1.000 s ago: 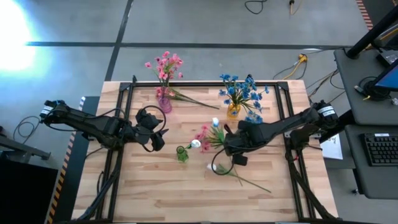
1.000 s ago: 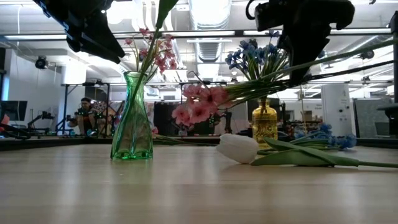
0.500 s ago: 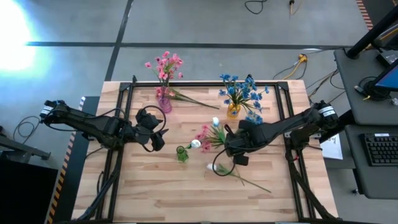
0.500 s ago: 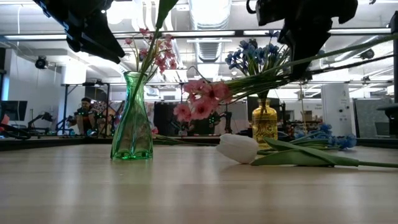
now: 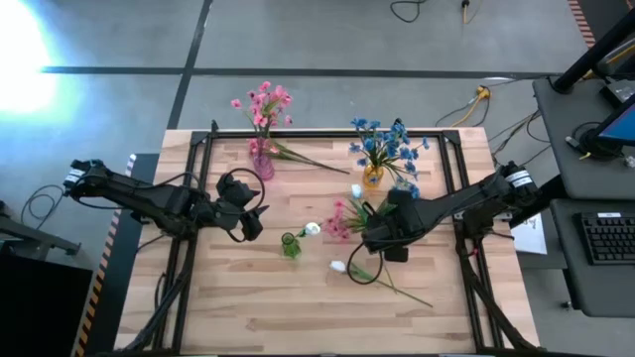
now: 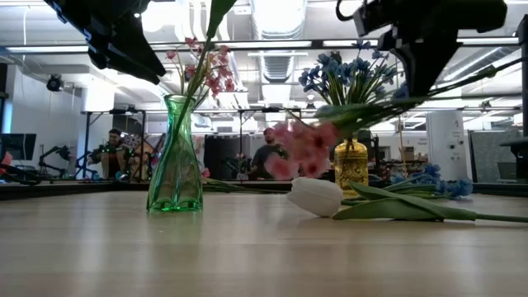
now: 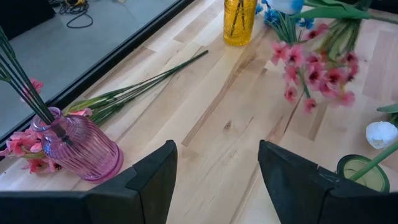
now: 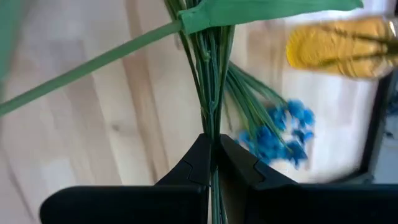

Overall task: Sort flowers into vase by color
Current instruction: Put the bottom pink flowers into the pink vase

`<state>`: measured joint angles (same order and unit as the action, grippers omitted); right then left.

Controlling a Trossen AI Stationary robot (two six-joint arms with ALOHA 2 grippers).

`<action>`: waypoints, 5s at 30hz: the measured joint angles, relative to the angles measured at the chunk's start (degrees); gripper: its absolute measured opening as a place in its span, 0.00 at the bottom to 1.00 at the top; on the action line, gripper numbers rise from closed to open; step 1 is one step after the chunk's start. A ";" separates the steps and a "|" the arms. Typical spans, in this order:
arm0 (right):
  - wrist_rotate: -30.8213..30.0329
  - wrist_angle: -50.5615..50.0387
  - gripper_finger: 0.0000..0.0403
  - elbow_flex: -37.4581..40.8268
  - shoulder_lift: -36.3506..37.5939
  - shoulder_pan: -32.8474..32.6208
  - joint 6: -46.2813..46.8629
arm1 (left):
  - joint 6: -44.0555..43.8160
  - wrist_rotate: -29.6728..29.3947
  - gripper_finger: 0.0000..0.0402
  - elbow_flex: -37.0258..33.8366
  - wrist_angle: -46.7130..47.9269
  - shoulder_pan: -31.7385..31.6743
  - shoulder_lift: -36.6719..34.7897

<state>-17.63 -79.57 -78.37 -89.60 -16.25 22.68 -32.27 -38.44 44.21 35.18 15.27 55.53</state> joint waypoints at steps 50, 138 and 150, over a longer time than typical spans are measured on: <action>-25.67 -10.24 0.03 -0.85 0.07 -5.19 -9.93 | 1.78 -0.17 0.53 0.00 0.03 0.00 0.00; -13.50 61.91 0.03 -20.65 7.12 -4.55 -37.80 | 47.05 18.47 0.53 8.37 -49.19 0.31 2.14; 2.89 69.44 0.03 -17.65 5.38 6.32 -42.17 | 54.25 23.18 0.53 8.33 -63.28 -0.33 6.01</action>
<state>-14.74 -10.14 -96.01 -84.22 -9.93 -19.49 21.98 -15.25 52.53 -28.10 14.94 61.54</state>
